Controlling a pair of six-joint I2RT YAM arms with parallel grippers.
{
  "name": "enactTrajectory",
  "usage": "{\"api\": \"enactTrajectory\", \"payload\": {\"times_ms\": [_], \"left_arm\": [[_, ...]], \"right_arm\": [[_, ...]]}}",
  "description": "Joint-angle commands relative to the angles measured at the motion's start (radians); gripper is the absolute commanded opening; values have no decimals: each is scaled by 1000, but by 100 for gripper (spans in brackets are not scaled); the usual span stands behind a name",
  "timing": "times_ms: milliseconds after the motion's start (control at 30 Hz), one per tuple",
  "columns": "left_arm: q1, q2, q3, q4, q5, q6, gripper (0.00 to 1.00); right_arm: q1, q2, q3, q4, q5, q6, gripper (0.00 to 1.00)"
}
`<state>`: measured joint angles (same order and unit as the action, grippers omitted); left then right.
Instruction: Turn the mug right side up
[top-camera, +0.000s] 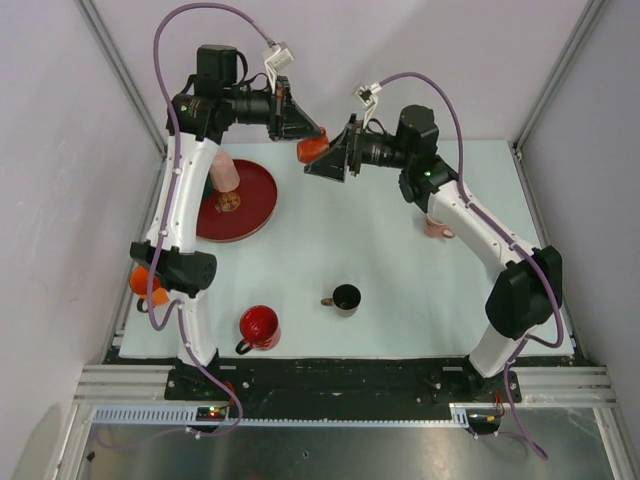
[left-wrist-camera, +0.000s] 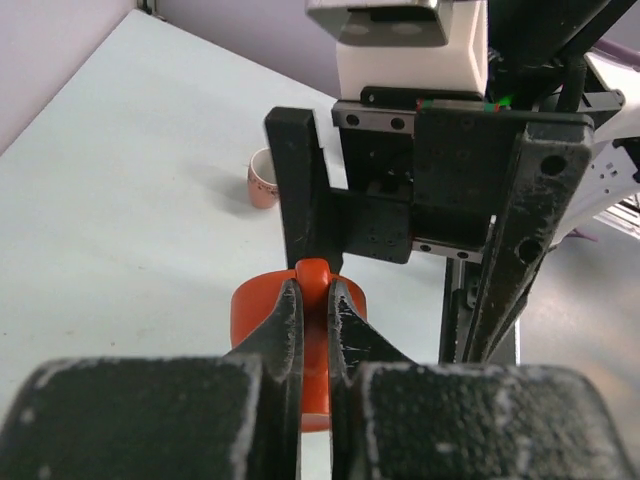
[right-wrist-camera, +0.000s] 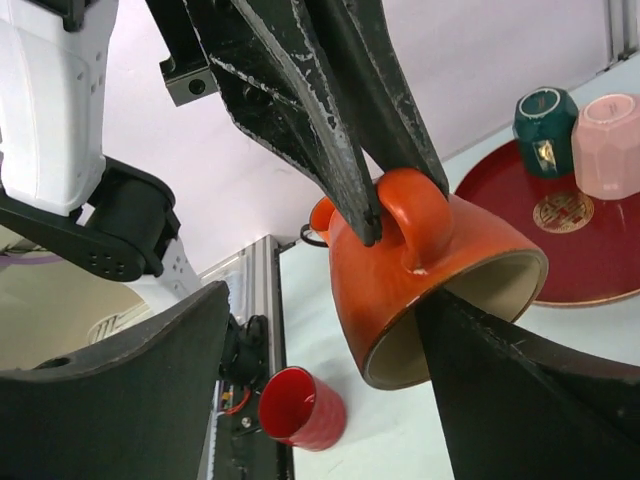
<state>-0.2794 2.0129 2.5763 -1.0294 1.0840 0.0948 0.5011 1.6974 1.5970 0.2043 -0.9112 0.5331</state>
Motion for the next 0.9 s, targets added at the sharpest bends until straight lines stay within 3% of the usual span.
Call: {"api": "enactTrajectory", "payload": {"times_ms": [0, 167, 200, 233, 267, 300, 333, 367, 500, 600, 733, 867], "left_arm": [[-3, -28, 39, 64, 48, -39, 0], [-3, -12, 15, 90, 19, -39, 0], [-2, -10, 9, 95, -9, -39, 1], [1, -9, 3, 97, -42, -36, 19], [5, -8, -4, 100, -95, -35, 38], [17, -8, -10, 101, -139, -37, 69], [27, -8, -18, 102, -197, -43, 84], [47, -8, -24, 103, -242, -51, 92], [118, -38, -95, 105, -490, -7, 99], [163, -92, -199, 103, -643, 79, 100], [210, -162, -335, 104, -729, 164, 100], [250, -203, -427, 103, -761, 203, 100]], "right_arm": [[-17, -24, 12, 81, -25, 47, 74], [-20, -4, 22, 186, -83, 128, 13], [-27, -2, 22, 178, -82, 132, 7], [-35, -1, 21, 153, -58, 120, 3], [-50, -2, 27, 68, -29, 79, 2], [-69, 0, 46, -24, 30, 32, 1], [-85, 6, 70, -158, 83, -41, 0], [-107, 17, 108, -276, 165, -100, 0], [-159, 168, 329, -738, 606, -413, 0], [-215, 340, 544, -986, 890, -512, 0], [-355, 584, 876, -1239, 974, -493, 0], [-506, 650, 850, -1202, 1006, -459, 0]]}}
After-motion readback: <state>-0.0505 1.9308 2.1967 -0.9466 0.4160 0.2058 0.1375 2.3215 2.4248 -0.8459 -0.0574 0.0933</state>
